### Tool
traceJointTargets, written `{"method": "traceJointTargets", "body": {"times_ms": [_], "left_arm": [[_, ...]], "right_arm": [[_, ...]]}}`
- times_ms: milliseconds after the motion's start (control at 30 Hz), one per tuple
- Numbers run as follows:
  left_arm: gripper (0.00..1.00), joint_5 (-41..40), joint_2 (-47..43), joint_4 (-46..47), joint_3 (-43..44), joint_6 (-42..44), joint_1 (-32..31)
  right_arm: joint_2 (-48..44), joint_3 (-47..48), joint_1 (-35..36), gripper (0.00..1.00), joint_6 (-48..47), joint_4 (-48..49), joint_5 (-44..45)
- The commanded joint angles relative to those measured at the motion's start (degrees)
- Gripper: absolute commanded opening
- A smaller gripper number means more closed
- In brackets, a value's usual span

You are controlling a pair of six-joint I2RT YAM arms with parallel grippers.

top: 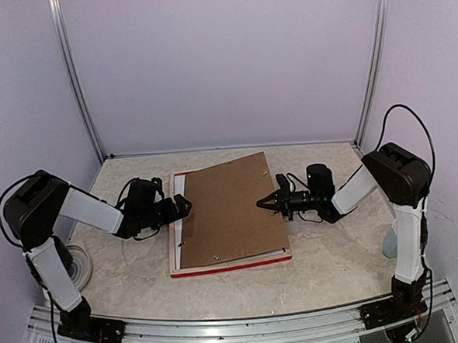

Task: Put the photo into the frame
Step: Move the photo frame to the center of the board, then place the backboard next to the photo.

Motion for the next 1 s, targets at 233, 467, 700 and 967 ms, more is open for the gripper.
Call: {"method": "traceJointTargets", "body": {"times_ms": [233,467,700,967], "left_arm": [[0.99,4.79,2.57,2.6,3.52,1.64,-3.28],[0.99,5.98,3.31,3.09,4.2,2.11,-3.54],[0.99,5.49,2.95,2.89,3.96,2.21,-3.26],[0.99,6.28,1.03,3.13,3.96,1.63,-2.07]], "right_arm": [[3.74,4.86,2.7,0.0,-2.33,-0.6,-2.6],[5.56,6.22,2.88,0.0,-2.5,-1.21,-2.89],[4.14,5.54,2.98,0.08,-4.73,-4.58,-2.76],[1.03,5.86,2.97,0.32,-8.94,-12.59,-0.96]]}}
